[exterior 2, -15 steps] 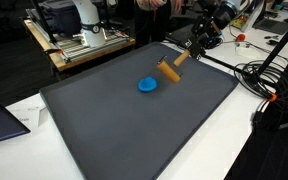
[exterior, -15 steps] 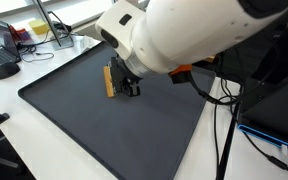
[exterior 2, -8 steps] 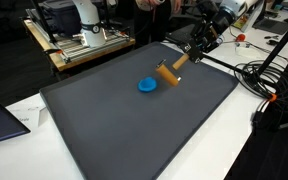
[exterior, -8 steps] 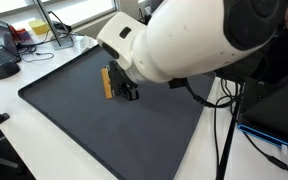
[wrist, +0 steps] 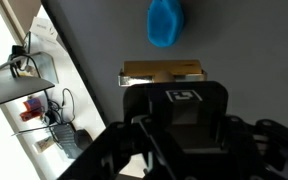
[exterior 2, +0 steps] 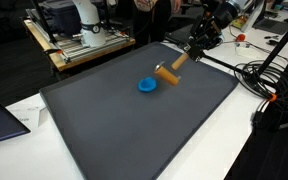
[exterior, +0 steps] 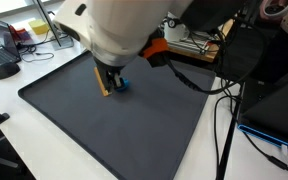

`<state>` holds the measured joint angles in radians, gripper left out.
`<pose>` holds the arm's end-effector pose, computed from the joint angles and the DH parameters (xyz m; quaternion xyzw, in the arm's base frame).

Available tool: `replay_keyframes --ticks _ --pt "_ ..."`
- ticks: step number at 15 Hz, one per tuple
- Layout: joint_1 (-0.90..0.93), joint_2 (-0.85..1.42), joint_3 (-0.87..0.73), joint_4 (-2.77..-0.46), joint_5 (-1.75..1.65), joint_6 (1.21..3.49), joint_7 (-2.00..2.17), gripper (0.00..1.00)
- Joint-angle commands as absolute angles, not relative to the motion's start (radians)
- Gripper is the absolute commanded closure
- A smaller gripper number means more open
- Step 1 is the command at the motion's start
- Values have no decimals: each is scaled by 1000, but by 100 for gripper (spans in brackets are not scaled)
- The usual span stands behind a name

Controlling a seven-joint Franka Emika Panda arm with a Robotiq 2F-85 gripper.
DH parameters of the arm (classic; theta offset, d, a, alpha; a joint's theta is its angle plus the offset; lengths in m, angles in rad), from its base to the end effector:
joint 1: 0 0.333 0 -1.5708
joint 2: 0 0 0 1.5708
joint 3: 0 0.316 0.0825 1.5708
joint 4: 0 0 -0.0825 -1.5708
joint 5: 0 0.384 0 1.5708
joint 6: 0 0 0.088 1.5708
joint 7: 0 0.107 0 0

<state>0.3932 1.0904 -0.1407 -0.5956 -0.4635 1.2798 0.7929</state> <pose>0.7280 0.1870 0.3342 0.9048 -0.2479 -0.0103 0.3461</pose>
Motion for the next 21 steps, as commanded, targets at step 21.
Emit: replay_keyframes --ticks 21 --pt "-74 972 86 -567 -98 1337 257 52"
